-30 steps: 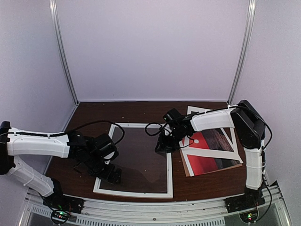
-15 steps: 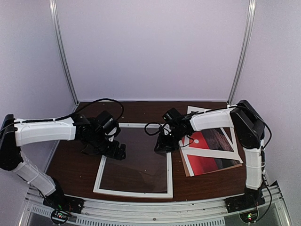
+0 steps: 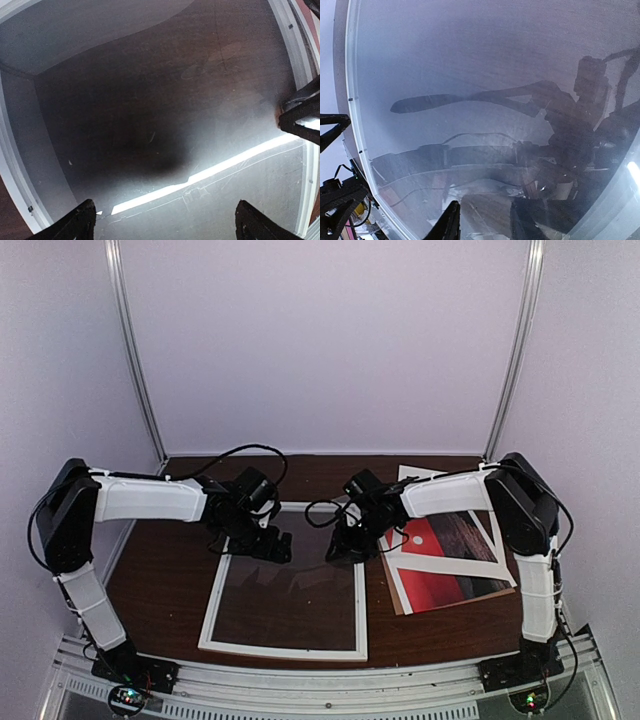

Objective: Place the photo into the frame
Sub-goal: Press the glass panel into the frame body.

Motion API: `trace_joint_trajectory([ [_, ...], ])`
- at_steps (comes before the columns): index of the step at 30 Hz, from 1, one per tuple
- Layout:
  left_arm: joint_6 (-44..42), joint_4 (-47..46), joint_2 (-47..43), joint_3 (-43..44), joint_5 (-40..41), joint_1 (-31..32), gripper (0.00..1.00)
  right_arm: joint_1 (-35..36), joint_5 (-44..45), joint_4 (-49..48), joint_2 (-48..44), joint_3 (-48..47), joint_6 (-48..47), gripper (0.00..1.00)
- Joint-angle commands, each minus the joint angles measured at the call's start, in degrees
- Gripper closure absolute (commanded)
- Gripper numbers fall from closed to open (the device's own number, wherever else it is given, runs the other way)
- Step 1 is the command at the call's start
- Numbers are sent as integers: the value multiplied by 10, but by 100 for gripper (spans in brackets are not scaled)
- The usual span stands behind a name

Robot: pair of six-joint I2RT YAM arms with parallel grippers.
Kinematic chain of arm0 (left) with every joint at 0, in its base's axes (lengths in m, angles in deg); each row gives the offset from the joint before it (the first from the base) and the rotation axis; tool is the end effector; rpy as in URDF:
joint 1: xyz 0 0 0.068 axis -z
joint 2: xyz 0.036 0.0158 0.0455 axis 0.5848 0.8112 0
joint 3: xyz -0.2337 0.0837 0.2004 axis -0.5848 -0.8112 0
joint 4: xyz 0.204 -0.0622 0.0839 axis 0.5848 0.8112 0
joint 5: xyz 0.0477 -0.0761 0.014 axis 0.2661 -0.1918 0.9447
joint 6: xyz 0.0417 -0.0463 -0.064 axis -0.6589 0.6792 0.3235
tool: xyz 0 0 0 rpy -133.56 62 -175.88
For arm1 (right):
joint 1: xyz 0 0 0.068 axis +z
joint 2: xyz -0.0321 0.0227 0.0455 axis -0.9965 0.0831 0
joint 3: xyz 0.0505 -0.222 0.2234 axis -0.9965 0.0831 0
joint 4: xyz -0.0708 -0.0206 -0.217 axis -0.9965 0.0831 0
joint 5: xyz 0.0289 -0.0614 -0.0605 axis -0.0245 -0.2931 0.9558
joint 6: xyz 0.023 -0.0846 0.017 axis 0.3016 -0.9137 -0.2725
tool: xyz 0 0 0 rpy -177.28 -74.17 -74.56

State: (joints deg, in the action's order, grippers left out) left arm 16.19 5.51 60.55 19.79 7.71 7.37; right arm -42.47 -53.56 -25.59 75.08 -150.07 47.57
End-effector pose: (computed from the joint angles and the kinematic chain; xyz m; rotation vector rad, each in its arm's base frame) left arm 0.2528 -0.2403 0.2118 0.2335 2.7865 -0.4144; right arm 0.3012 0.3352 0.1734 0.2291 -2.9224 -1.0939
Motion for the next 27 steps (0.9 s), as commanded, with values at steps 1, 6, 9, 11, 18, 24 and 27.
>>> trace_joint_trajectory([
  [1,-16,-31,23,26,-23,-5,2,4,-8,-8,8,-11,-5,65],
  [6,-18,-35,38,27,-25,-6,2,5,-9,-9,9,-11,-5,64],
  [9,-16,-43,48,21,-26,-5,3,4,-9,-9,9,-11,-4,64],
  [11,-15,-46,53,18,-26,-5,2,4,-10,-8,10,-11,-4,64],
  [18,-16,-53,61,10,-23,-5,2,3,-9,-2,8,-12,-5,62],
  [24,-16,-57,63,-1,-21,-5,2,2,-7,8,7,-16,-8,60],
  [27,-15,-59,63,-7,-20,-6,2,1,-4,14,4,-15,-10,59],
])
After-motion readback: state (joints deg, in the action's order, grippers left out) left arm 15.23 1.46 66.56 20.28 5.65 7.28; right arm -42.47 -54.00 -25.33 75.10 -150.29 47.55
